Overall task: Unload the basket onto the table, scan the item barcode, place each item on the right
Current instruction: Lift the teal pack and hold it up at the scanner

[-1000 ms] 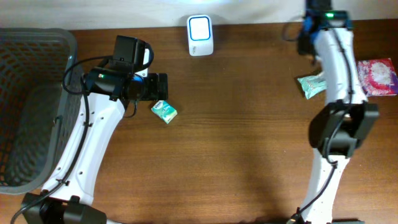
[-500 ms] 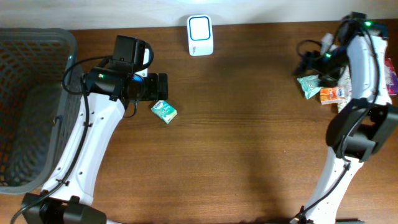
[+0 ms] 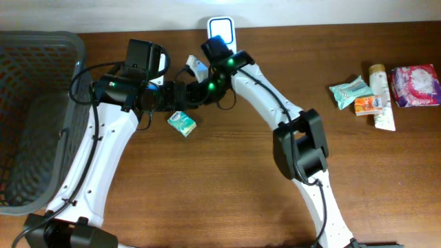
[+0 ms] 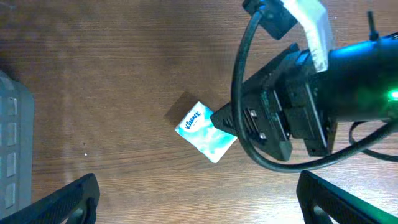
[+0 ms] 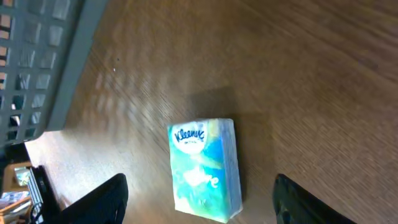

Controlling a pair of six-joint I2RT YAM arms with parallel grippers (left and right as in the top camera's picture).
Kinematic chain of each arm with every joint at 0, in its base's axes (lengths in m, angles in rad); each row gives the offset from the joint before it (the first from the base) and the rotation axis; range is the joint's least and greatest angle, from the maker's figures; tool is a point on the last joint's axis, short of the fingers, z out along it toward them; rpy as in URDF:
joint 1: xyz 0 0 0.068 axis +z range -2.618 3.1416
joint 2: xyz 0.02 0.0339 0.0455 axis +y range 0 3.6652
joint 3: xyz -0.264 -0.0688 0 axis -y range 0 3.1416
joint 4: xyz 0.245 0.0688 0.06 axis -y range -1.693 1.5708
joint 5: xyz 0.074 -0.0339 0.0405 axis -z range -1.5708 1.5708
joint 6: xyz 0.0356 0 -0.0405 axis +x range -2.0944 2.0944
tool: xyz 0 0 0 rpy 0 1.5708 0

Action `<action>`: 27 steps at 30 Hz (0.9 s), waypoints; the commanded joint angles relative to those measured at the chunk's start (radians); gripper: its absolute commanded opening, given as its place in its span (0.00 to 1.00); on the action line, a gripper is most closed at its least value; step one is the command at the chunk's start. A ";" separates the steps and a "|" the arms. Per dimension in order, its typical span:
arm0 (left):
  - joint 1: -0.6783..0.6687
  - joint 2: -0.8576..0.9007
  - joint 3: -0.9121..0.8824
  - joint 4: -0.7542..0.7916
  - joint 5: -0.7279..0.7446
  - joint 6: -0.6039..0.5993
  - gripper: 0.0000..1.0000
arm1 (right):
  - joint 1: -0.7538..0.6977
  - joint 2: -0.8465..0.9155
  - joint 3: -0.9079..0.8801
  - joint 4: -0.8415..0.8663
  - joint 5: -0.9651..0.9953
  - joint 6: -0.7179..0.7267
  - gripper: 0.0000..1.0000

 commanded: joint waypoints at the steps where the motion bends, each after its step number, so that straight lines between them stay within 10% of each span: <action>1: 0.000 -0.003 0.002 -0.001 -0.003 0.005 0.99 | -0.003 0.032 -0.011 0.006 0.001 0.018 0.69; 10: 0.000 -0.003 0.002 -0.001 -0.003 0.005 0.99 | 0.047 0.109 -0.022 -0.012 0.009 0.010 0.53; 13: 0.000 -0.003 0.002 -0.001 -0.003 0.005 0.99 | 0.066 0.120 -0.022 -0.014 0.051 0.010 0.34; 15: 0.000 -0.003 0.002 -0.001 -0.003 0.005 0.99 | 0.065 0.120 -0.022 -0.024 0.050 0.011 0.04; 22: 0.000 -0.003 0.002 -0.001 -0.003 0.005 0.99 | -0.303 0.090 -0.017 -0.282 -0.721 -0.230 0.04; 27: 0.000 -0.003 0.002 -0.001 -0.003 0.005 0.99 | -0.539 0.089 -0.017 -0.336 -0.885 -0.290 0.04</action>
